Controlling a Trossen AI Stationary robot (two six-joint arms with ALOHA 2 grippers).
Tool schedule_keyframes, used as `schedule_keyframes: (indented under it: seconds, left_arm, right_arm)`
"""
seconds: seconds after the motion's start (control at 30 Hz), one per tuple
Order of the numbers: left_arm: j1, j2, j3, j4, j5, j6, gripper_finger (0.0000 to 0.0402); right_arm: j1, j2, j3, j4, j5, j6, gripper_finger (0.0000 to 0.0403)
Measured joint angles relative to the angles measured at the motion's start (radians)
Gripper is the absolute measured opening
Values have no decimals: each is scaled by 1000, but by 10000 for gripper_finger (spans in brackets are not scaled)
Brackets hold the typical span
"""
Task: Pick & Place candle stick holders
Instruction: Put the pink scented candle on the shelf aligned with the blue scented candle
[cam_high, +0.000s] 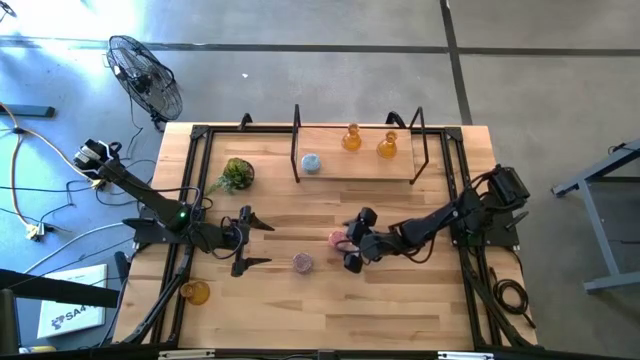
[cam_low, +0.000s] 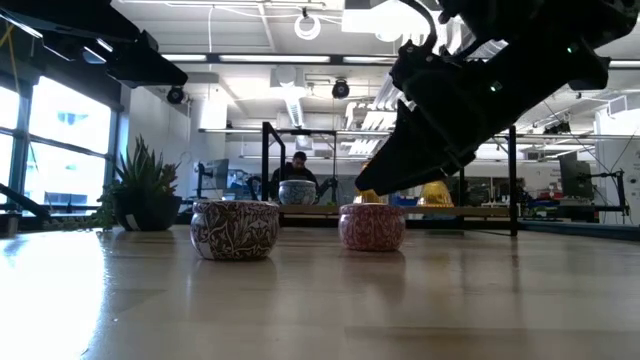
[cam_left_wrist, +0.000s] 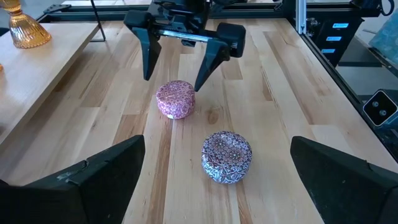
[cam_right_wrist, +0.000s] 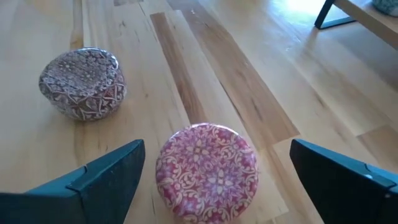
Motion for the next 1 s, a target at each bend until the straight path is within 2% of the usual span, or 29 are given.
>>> schedule_keyframes:
  seconds: [0.27, 0.43, 0.67, 1.0]
  left_arm:
    - [0, 0, 0, 0, 0, 0, 397]
    - [0, 0, 0, 0, 0, 0, 397]
    - [0, 0, 0, 0, 0, 0, 397]
    - [0, 0, 0, 0, 0, 0, 397]
  right_arm:
    - [-4, 3, 1, 1, -1, 23, 395]
    - [-5, 58, 2, 17, -17, 61, 395]
    - [-5, 65, 2, 52, 2, 17, 395]
    - [-10, 65, 2, 52, 20, 43, 395]
